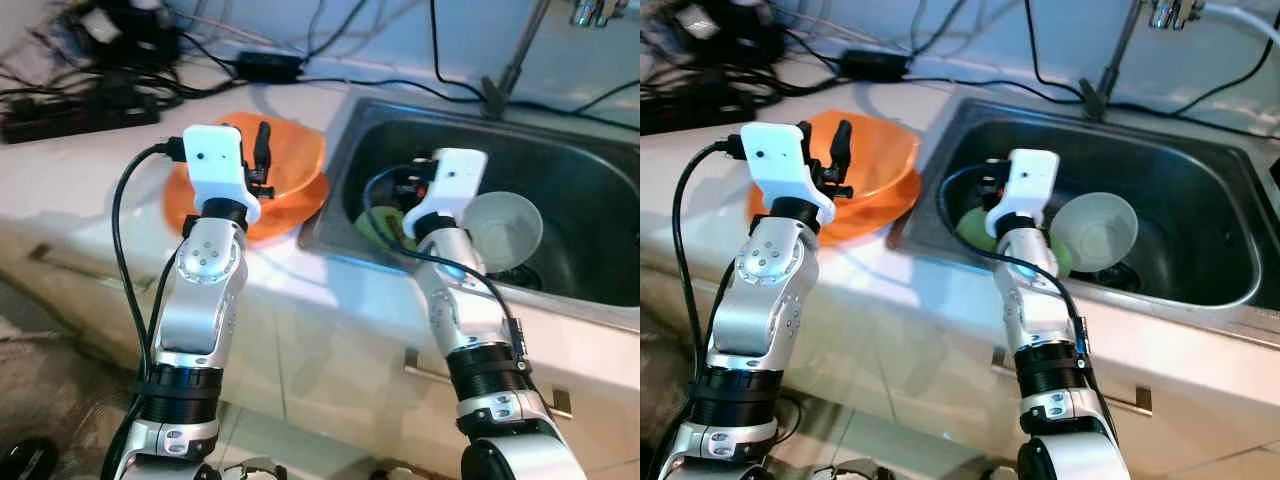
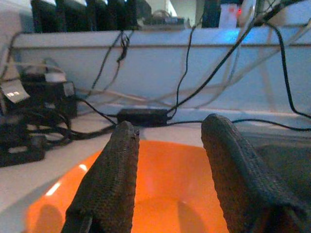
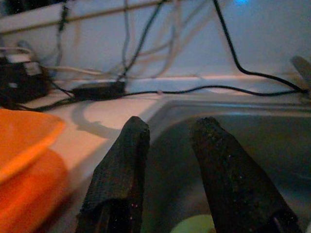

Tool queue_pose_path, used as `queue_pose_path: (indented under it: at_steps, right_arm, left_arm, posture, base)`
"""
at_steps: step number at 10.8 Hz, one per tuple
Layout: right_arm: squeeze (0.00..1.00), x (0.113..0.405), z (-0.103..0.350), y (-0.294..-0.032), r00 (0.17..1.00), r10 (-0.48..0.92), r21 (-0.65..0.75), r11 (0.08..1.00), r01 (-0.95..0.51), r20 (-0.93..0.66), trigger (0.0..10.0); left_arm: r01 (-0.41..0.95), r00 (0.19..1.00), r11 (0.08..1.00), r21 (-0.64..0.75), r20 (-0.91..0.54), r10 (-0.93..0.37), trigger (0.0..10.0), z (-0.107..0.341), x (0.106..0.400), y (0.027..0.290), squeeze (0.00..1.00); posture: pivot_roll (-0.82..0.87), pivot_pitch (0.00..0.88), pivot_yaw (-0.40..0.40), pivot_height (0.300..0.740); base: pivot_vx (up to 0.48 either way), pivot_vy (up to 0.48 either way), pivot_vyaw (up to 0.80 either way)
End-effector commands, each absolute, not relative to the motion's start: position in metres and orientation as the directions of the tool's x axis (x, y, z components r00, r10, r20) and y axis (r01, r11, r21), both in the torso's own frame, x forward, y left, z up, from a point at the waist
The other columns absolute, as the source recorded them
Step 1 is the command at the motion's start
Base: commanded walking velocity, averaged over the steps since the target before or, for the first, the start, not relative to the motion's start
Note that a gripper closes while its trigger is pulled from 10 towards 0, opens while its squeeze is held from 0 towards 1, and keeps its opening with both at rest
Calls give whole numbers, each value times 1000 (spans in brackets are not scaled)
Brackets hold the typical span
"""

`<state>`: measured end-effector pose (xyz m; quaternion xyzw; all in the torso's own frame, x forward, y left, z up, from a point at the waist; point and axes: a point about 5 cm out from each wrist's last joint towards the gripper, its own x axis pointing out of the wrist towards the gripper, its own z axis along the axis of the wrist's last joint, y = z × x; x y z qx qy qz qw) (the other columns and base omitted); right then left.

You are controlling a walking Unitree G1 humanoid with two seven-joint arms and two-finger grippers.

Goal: Kitchen organization

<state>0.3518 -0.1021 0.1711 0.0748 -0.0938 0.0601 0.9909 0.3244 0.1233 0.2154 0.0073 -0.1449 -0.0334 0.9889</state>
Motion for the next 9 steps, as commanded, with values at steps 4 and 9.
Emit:
queue_pose_path:
  at_steps: [4,9]
  right_arm:
    - [0,352,171,-99,975,113,152,978,-143,193,10000]
    - [0,353,168,-94,974,139,155,974,-168,178,10000]
  left_arm:
    - [201,900,968,150,361,-243,10000,251,320,122,0]
    - [-119,976,993,-17,181,120,10000,239,331,213,1000]
  posture:
    - [135,12,9,740]
    - [156,15,11,740]
  base:
    - [0,0,0]
    - [0,0,0]
